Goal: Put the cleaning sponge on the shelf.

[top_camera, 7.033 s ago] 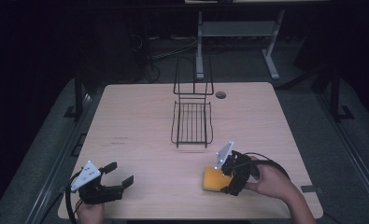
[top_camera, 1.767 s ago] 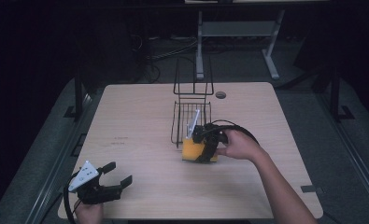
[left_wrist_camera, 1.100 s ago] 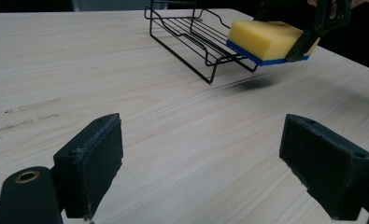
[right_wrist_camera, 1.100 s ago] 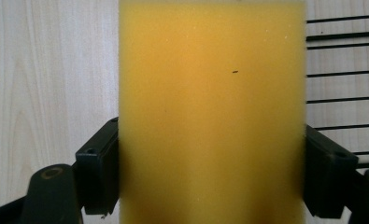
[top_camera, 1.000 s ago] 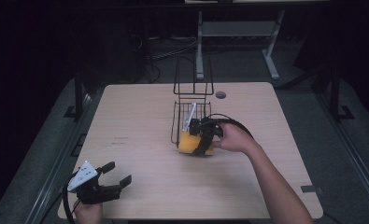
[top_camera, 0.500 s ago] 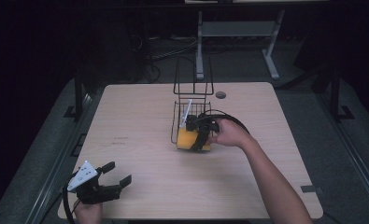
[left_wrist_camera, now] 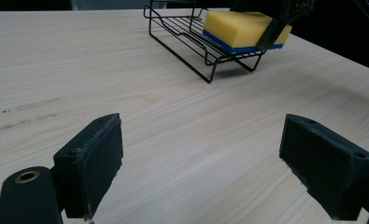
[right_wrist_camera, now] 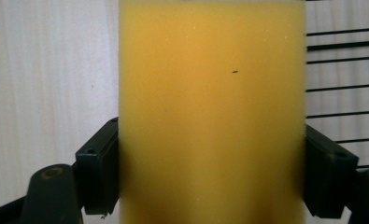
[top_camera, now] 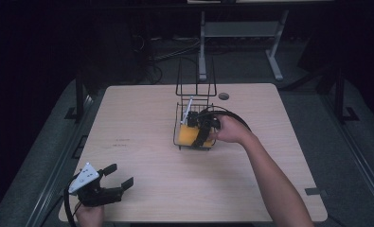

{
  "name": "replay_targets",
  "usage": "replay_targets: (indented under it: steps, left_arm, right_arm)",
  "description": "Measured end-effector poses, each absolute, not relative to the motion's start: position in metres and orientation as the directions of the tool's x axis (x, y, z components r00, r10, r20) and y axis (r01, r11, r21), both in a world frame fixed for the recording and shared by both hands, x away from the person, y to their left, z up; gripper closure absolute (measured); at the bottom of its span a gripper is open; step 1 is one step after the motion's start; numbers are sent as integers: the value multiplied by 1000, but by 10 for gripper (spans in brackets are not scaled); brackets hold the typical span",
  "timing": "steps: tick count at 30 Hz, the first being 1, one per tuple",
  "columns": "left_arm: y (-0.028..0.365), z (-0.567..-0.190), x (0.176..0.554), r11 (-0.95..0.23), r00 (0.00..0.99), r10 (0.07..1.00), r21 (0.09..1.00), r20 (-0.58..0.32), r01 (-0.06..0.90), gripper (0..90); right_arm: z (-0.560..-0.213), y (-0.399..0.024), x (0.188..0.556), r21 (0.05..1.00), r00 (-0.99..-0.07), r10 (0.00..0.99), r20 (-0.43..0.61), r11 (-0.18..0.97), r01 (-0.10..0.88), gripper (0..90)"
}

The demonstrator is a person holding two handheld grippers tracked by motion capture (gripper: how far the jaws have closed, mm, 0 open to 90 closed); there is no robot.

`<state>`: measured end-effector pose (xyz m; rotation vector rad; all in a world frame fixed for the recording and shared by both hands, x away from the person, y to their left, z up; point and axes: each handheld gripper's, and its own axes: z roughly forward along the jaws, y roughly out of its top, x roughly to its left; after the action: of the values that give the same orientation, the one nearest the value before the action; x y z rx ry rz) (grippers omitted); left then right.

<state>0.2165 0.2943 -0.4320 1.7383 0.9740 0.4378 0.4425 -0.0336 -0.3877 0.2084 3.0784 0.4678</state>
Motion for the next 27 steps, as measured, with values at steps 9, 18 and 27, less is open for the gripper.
replay_targets:
  steps: [9, 18, 27]
  left_arm:
    - [295, -432, 217, -119, 600, 783, 909, -161, 399, 128]
    - [296, -432, 217, -120, 601, 783, 908, -162, 401, 128]
    - [296, -432, 217, -120, 602, 782, 909, -162, 400, 128]
  right_arm:
    - [-390, -33, 460, 299, -987, 158, 5, 942, 152, 214]
    - [-394, -34, 472, 280, -987, 163, 5, 947, 158, 214]
    - [-399, -25, 475, 274, -989, 146, -5, 952, 139, 213]
